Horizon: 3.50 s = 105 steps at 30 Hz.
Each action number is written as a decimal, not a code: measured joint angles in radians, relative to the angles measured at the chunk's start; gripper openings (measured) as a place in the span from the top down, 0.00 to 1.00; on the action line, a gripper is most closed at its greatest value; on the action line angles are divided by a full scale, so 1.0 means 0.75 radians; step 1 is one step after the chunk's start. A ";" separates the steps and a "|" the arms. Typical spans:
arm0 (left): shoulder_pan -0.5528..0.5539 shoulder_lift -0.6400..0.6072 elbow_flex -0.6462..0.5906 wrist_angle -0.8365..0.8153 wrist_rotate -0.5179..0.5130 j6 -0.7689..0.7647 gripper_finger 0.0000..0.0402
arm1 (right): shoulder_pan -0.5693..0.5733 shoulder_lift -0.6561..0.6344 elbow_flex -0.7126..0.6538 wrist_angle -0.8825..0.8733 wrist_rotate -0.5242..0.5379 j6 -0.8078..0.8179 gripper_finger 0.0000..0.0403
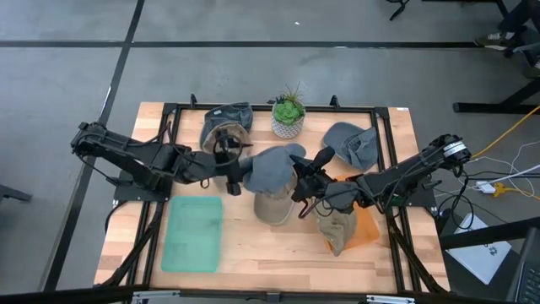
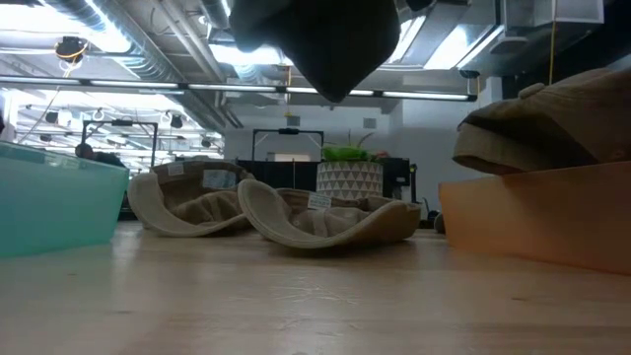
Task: Pick & Place hat
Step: Put the bottom center blue cap into the green bin
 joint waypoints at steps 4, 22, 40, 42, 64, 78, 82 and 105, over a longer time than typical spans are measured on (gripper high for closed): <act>0.002 0.000 0.000 0.007 -0.089 0.000 0.53 | 0.000 0.000 0.000 0.000 0.001 0.045 0.95; 0.001 0.001 -0.001 0.027 -0.284 0.039 0.99 | -0.004 0.000 0.000 -0.004 -0.003 0.328 0.95; 0.002 0.001 -0.002 0.030 -0.443 0.172 0.99 | 0.037 -0.001 0.000 -0.042 -0.002 0.863 0.54; 0.002 0.001 -0.002 0.028 -0.443 0.197 0.99 | 0.059 -0.001 0.000 -0.042 -0.002 0.901 0.46; -0.429 -0.030 -0.003 -0.222 -0.311 -0.034 0.99 | 0.170 -0.001 0.000 -0.304 -0.187 1.495 0.38; -0.557 -0.046 0.088 -0.655 0.231 -1.001 0.99 | 0.162 -0.001 0.000 -0.228 -0.256 1.527 0.38; -0.623 -0.047 0.236 -1.006 0.232 -1.330 0.99 | 0.162 -0.001 0.000 -0.215 -0.254 1.520 0.38; -0.813 0.054 0.300 -1.572 0.476 -2.021 0.99 | 0.076 0.000 0.000 -0.221 -0.221 1.590 0.38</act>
